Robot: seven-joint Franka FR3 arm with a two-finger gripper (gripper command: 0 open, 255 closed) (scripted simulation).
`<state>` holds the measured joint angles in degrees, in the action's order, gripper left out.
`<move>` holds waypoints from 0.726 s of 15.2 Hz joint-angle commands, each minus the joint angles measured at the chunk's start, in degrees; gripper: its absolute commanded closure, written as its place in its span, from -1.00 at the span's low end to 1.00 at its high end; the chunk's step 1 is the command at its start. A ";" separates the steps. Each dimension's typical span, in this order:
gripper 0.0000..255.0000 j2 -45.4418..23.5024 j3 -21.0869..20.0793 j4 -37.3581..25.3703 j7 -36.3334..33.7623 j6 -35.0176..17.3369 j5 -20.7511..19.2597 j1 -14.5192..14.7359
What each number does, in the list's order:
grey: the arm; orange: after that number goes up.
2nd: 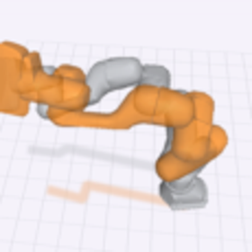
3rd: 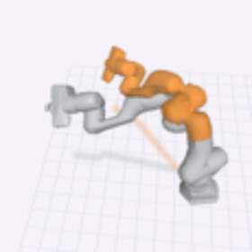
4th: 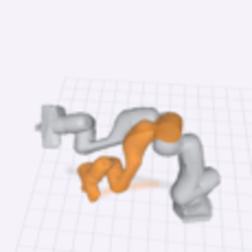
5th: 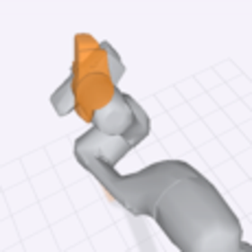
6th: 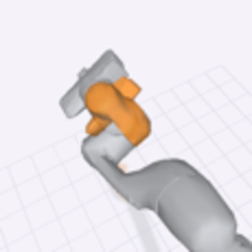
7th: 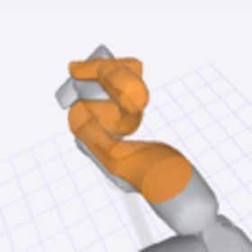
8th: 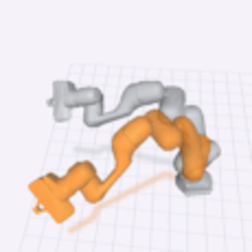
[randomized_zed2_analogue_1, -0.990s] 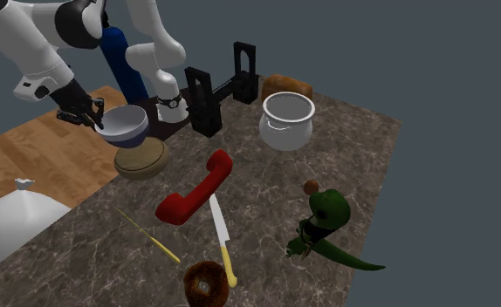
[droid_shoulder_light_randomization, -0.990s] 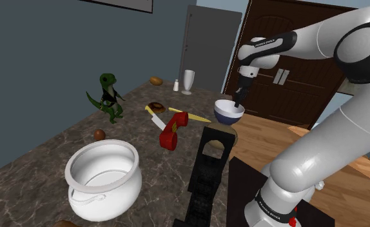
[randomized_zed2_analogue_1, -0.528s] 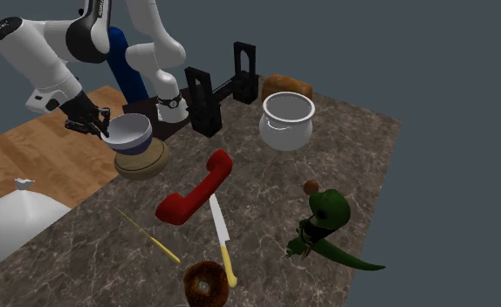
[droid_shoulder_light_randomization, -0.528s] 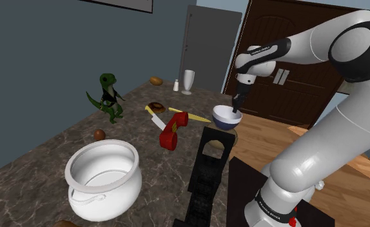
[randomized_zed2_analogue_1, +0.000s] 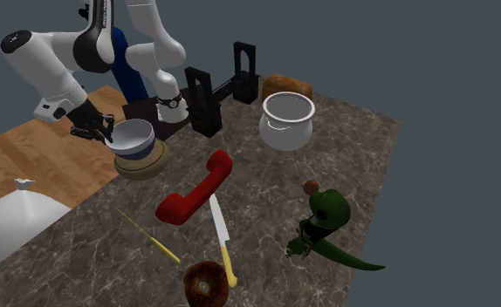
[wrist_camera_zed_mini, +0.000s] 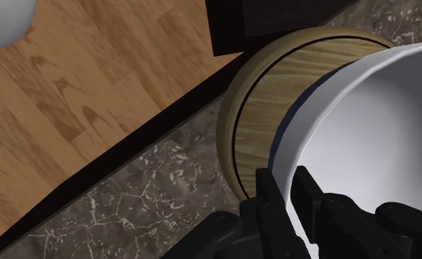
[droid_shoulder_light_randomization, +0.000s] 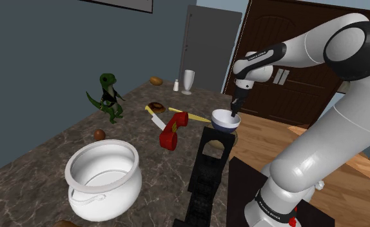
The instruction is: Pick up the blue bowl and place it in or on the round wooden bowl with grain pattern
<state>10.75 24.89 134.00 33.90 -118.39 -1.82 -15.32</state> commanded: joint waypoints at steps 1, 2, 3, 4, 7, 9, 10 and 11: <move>1.00 -0.02 0.02 0.02 0.03 -0.07 0.01 -0.01; 1.00 -0.02 0.02 0.02 0.03 -0.07 0.01 -0.01; 1.00 -0.02 0.02 0.02 0.03 -0.07 0.01 -0.01; 1.00 -0.02 0.02 0.02 0.03 -0.07 0.01 -0.01; -1.00 -0.02 0.02 0.02 0.03 -0.07 0.01 -0.01; -1.00 -0.02 0.02 0.02 0.03 -0.07 0.01 -0.01; -1.00 -0.02 0.02 0.02 0.03 -0.07 0.01 -0.01; -1.00 0.68 -0.11 -1.35 -0.18 1.94 -0.24 -0.05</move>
<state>11.01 24.80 133.16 33.76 -117.38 -1.89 -15.30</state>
